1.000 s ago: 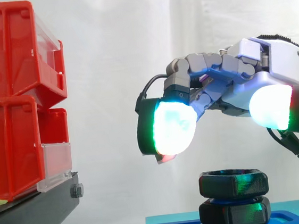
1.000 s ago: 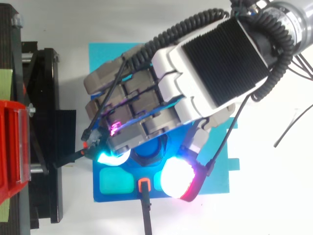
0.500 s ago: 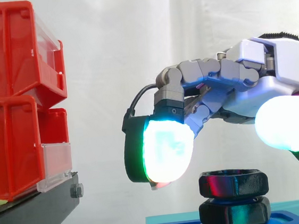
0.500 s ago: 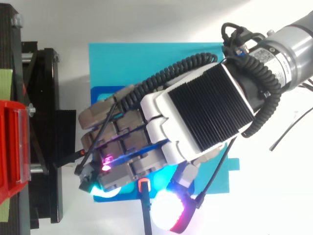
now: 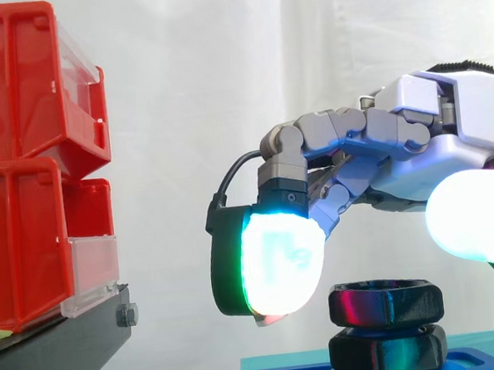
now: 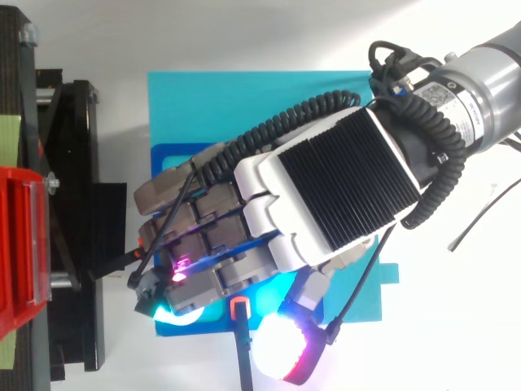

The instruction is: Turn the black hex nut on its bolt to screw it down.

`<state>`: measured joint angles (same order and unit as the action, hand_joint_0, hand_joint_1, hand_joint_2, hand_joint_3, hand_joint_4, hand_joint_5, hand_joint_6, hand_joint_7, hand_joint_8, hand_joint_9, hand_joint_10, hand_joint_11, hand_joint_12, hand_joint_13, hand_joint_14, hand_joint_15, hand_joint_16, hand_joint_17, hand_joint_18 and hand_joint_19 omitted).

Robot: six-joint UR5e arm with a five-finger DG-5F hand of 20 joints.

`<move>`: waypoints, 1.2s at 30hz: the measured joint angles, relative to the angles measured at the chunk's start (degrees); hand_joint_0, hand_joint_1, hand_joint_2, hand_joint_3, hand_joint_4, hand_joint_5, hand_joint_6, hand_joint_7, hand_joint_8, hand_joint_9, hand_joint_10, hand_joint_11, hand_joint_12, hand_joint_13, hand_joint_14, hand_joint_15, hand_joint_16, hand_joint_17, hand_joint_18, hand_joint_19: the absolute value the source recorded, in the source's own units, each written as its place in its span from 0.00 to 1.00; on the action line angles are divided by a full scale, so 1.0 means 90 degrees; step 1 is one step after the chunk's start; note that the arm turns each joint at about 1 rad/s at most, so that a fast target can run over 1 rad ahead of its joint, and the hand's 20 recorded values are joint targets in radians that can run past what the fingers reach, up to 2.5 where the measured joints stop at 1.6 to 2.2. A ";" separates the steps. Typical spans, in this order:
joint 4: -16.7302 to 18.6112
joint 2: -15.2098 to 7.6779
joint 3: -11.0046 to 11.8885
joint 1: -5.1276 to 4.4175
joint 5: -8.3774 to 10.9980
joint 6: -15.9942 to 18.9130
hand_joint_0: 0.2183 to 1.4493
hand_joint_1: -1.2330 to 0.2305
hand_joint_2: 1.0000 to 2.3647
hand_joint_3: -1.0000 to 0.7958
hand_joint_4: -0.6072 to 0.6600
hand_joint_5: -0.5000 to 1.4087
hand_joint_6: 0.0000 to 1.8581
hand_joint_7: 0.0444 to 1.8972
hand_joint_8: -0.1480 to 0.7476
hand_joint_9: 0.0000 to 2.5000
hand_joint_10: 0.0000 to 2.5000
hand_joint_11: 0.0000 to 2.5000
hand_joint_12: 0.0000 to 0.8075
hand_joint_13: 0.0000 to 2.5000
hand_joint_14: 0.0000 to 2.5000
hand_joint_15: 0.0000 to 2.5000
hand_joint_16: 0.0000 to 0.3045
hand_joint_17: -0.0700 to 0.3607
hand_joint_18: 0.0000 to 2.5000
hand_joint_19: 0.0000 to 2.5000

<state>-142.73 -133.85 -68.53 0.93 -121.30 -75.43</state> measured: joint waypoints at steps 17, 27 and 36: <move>-0.0131 -0.0001 -0.0002 0.0107 -0.0037 -0.0013 0.21 0.60 0.00 0.28 0.58 0.21 0.27 0.59 0.37 0.32 0.01 0.15 0.31 0.28 0.01 0.14 0.10 0.32 0.17 0.13; -0.0200 0.0000 -0.0001 0.0201 -0.0154 -0.0017 0.21 0.60 0.00 0.28 0.56 0.22 0.27 0.65 0.38 0.32 0.01 0.15 0.31 0.28 0.01 0.14 0.10 0.32 0.18 0.13; -0.0243 0.0000 -0.0002 0.0339 -0.0240 -0.0017 0.21 0.60 0.00 0.28 0.54 0.20 0.35 0.56 0.37 0.33 0.01 0.15 0.31 0.28 0.01 0.14 0.10 0.32 0.18 0.13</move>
<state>-144.92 -133.85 -68.55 3.97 -123.46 -75.58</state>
